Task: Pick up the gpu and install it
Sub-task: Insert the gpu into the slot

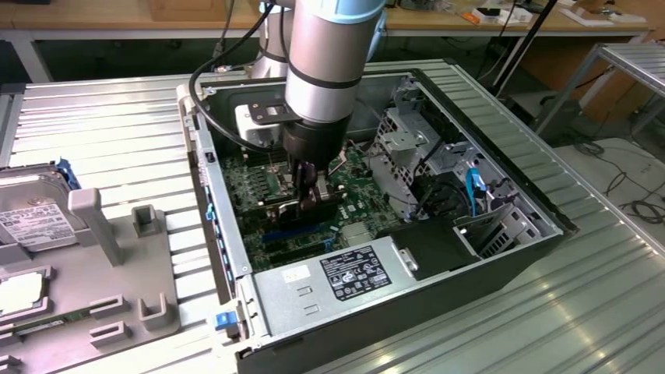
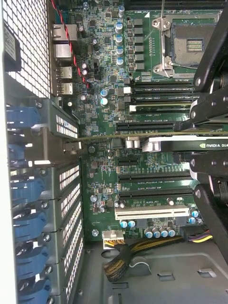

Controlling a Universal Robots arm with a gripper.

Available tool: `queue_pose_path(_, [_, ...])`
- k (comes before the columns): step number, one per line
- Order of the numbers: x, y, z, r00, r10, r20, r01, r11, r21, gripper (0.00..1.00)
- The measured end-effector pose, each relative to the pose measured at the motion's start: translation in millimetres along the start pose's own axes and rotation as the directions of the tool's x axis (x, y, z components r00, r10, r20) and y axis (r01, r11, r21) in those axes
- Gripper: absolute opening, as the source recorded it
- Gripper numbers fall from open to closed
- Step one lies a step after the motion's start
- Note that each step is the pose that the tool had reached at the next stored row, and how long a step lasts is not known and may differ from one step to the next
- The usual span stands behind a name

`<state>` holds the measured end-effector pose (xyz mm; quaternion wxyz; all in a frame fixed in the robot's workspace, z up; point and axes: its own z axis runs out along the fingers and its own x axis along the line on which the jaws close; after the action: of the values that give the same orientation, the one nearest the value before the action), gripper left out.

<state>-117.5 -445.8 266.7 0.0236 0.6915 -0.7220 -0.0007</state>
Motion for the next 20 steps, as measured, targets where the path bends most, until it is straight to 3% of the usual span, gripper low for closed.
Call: queue_pose_path(20, [0.1,-0.1,3.3,1.0000,0.000,-0.0008,0.000,1.0000,-0.0002,0.27])
